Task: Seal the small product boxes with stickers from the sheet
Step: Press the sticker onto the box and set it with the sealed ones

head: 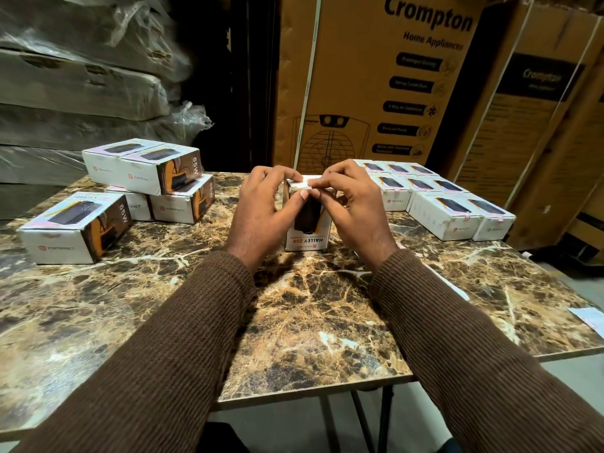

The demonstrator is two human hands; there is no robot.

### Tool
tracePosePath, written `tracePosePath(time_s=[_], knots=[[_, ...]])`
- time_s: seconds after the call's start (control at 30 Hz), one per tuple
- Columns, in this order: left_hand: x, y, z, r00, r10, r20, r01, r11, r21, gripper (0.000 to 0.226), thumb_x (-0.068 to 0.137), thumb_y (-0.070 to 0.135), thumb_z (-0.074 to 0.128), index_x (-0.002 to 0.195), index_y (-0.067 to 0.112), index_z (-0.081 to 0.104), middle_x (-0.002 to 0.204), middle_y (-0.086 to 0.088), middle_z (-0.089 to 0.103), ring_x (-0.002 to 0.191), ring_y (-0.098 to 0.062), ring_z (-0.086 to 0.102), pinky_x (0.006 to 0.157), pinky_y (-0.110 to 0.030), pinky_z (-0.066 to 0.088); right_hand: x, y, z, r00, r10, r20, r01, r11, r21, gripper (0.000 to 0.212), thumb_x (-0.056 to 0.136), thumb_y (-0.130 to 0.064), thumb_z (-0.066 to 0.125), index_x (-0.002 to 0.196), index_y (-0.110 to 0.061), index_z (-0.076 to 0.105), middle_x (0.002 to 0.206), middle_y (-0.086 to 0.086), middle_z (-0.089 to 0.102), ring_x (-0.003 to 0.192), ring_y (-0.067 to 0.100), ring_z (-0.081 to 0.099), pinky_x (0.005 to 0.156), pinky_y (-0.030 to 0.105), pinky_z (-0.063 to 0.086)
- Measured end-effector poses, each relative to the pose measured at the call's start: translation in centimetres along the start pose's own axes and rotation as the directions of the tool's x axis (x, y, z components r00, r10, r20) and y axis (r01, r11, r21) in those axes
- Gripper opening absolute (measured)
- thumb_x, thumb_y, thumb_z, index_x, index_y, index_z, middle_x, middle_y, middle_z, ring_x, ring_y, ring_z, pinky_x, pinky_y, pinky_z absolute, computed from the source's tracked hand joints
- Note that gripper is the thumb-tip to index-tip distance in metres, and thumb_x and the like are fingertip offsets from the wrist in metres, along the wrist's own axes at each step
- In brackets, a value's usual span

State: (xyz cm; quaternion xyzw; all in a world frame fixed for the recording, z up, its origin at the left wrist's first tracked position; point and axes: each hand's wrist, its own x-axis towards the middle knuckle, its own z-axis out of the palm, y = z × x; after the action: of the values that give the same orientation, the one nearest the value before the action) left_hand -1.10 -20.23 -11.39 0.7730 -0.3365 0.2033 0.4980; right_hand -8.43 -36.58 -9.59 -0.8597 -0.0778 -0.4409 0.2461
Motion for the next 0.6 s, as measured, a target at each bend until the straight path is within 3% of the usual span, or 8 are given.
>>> tracePosePath(time_s=[0.13,0.43,0.6], knots=[[0.01,0.07,-0.04,1.0,-0.002,0.007,0.002,1.0,0.004,0.026,0.101,0.044,0.063,0.123,0.031,0.064,0.13,0.003,0.053,0.125,-0.019,0.05,0.099,-0.045,0.052,-0.2,0.13,-0.12,1.0,0.028,-0.012,-0.027,0.997,0.075,0.015,0.1,-0.021,0.07,0.111,-0.016,0.078,0.108,-0.004,0.061,0.107,0.015,0.06,0.087,0.04,0.057],[-0.05,0.2,-0.09,1.0,0.002,0.0,-0.002,1.0,0.002,0.022,0.102,0.04,0.064,0.121,0.031,0.064,0.128,0.003,0.053,0.124,-0.018,0.05,0.1,-0.045,0.051,0.07,0.32,0.02,1.0,0.011,-0.01,-0.01,0.998,0.065,0.01,0.098,-0.015,0.07,0.105,-0.016,0.077,0.106,-0.007,0.062,0.105,0.015,0.061,0.085,0.039,0.057],[-0.1,0.11,-0.1,1.0,-0.004,0.011,0.004,1.0,-0.003,0.022,0.101,0.04,0.063,0.122,0.032,0.064,0.128,0.004,0.053,0.124,-0.019,0.05,0.1,-0.052,0.053,-0.16,0.49,-0.14,1.0,0.022,-0.009,-0.021,0.994,0.105,0.014,0.098,-0.015,0.072,0.111,-0.015,0.078,0.109,-0.004,0.064,0.107,0.014,0.063,0.087,0.037,0.058]])
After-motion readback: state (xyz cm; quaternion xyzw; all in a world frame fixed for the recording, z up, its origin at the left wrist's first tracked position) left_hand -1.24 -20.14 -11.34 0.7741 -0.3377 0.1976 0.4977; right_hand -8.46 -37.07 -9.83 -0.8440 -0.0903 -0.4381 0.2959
